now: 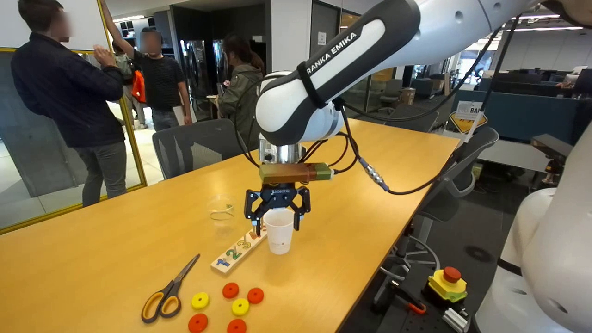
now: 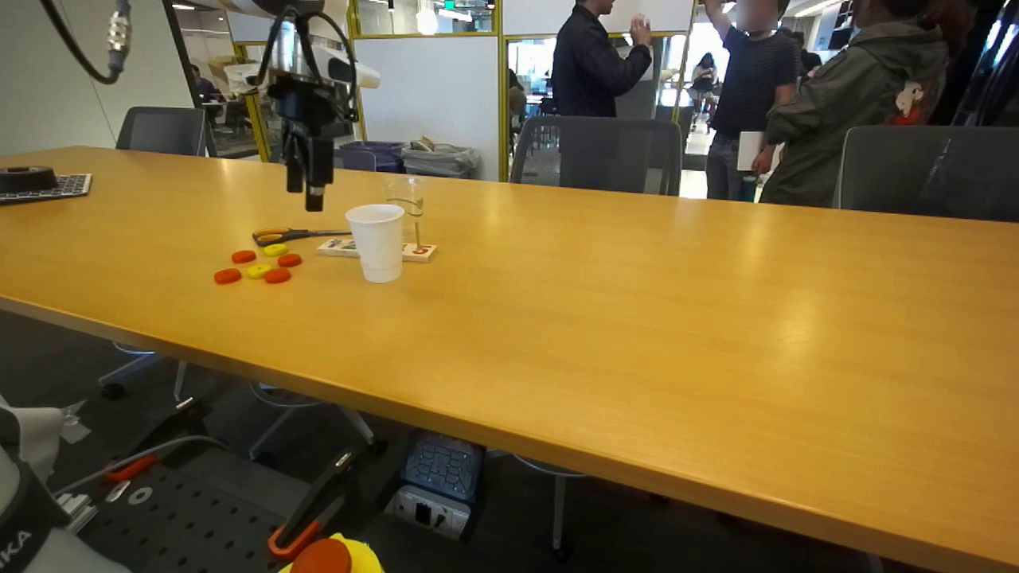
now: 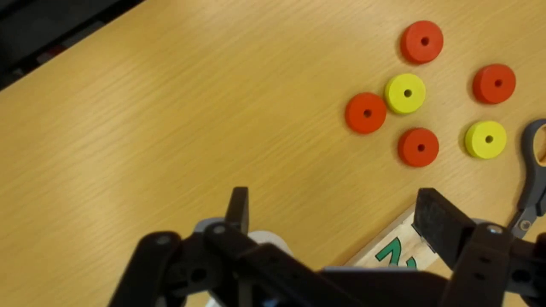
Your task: Pick up the orange and yellow objects from the table and put them in the two cups
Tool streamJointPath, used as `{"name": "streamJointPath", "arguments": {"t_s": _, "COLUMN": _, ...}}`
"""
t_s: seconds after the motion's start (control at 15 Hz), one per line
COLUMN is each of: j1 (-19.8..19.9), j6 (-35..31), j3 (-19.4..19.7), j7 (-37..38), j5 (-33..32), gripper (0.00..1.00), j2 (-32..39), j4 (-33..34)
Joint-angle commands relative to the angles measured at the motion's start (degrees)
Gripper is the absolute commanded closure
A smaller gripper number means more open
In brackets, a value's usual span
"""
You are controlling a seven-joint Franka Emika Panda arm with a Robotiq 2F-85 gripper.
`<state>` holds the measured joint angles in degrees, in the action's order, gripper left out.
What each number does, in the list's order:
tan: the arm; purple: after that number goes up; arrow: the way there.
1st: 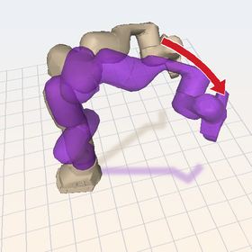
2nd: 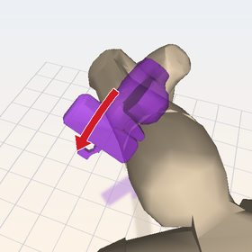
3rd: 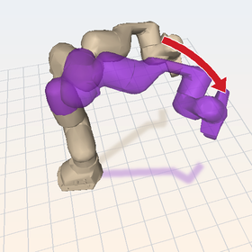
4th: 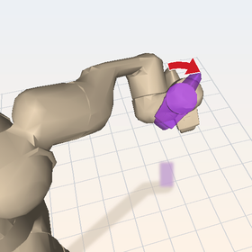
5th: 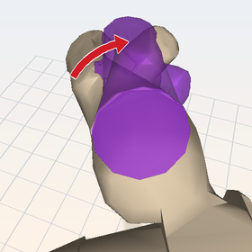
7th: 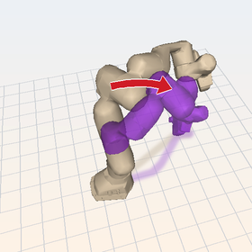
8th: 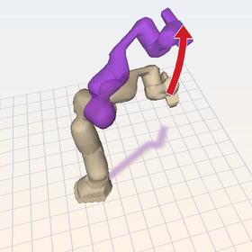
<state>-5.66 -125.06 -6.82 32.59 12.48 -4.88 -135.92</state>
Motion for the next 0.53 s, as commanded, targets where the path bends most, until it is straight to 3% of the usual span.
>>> {"name": "streamJointPath", "arguments": {"t_s": 0.0, "j1": -0.51, "j6": -7.53, "j3": -1.65, "j7": 10.40, "j5": 1.84, "gripper": 0.00, "j2": -2.98, "j4": -5.95}}
{"name": "streamJointPath", "arguments": {"t_s": 0.47, "j1": -0.64, "j6": -22.21, "j3": -3.80, "j7": 33.84, "j5": -1.03, "gripper": 0.00, "j2": -1.02, "j4": -15.01}}
